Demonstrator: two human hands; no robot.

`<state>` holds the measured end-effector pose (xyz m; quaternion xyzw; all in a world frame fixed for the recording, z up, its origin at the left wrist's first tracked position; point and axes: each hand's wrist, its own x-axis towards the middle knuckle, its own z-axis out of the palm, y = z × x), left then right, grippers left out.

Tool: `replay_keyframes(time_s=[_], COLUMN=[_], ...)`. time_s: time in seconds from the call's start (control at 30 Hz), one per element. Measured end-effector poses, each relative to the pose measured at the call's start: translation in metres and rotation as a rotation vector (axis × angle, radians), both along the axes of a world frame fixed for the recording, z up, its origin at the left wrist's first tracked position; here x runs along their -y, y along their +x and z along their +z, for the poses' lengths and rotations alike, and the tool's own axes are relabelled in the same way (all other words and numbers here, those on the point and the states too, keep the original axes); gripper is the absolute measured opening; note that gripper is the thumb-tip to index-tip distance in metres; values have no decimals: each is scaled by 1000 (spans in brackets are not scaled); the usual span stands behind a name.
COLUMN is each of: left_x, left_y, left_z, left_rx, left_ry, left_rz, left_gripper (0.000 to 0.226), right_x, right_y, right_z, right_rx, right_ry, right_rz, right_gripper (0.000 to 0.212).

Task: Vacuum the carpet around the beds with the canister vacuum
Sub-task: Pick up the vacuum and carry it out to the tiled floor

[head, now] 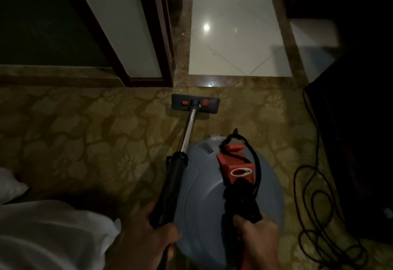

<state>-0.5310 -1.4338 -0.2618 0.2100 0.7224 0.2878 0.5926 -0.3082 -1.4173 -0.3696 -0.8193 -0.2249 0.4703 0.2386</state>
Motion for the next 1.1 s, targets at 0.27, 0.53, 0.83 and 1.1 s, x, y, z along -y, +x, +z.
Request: replay_keyframes(time_s=[0.27, 0.53, 0.83, 1.1], left_x=[-50, -100, -209, -293], left_y=[0, -8, -72, -120], left_z=[-4, 11, 4, -2], left_rx=[61, 129, 78, 86], left_ry=[-76, -11, 35, 24], left_rz=[-57, -50, -252, -384], left_gripper=[27, 26, 37, 36], right_x=[-31, -101, -180, -267], right_y=[21, -28, -95, -136], right_z=[10, -10, -28, -28], right_rx=[42, 33, 89, 11], right_ry=[27, 43, -53, -31], right_rz=[-190, -213, -433, -591], right_gripper=[12, 17, 23, 17])
